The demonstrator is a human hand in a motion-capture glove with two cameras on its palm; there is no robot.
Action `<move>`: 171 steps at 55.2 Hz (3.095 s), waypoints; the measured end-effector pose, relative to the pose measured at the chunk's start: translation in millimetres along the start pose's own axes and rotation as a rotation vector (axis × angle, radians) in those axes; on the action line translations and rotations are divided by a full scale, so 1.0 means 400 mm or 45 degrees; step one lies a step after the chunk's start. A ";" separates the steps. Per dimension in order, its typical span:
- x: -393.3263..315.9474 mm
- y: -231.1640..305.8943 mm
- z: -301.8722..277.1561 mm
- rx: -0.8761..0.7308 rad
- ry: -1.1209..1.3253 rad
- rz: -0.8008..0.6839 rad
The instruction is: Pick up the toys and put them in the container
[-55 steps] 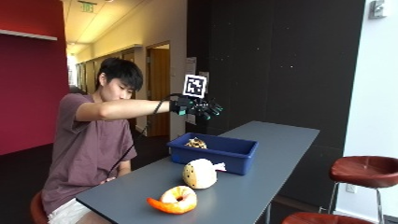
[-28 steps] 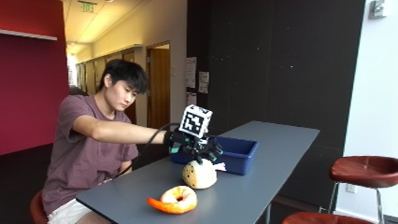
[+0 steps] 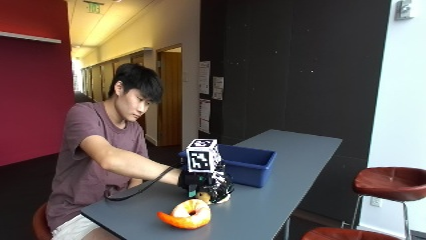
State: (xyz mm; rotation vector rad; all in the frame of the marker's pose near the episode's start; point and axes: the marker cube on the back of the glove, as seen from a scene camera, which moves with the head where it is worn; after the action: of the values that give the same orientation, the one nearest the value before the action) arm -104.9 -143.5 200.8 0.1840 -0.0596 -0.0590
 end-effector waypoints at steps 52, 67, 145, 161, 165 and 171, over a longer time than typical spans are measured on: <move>-0.459 -0.044 -0.496 0.113 0.145 -0.209; -0.734 -0.057 -0.405 0.086 0.238 -0.405; 0.352 0.080 -0.189 -0.468 0.176 0.253; 0.391 0.129 0.016 -0.131 0.135 0.130; 0.389 0.129 0.020 0.048 0.143 0.119; 0.383 0.124 0.007 0.214 0.202 0.083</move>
State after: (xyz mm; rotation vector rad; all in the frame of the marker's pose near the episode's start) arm 50.4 -105.1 220.9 0.3539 0.0878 0.0259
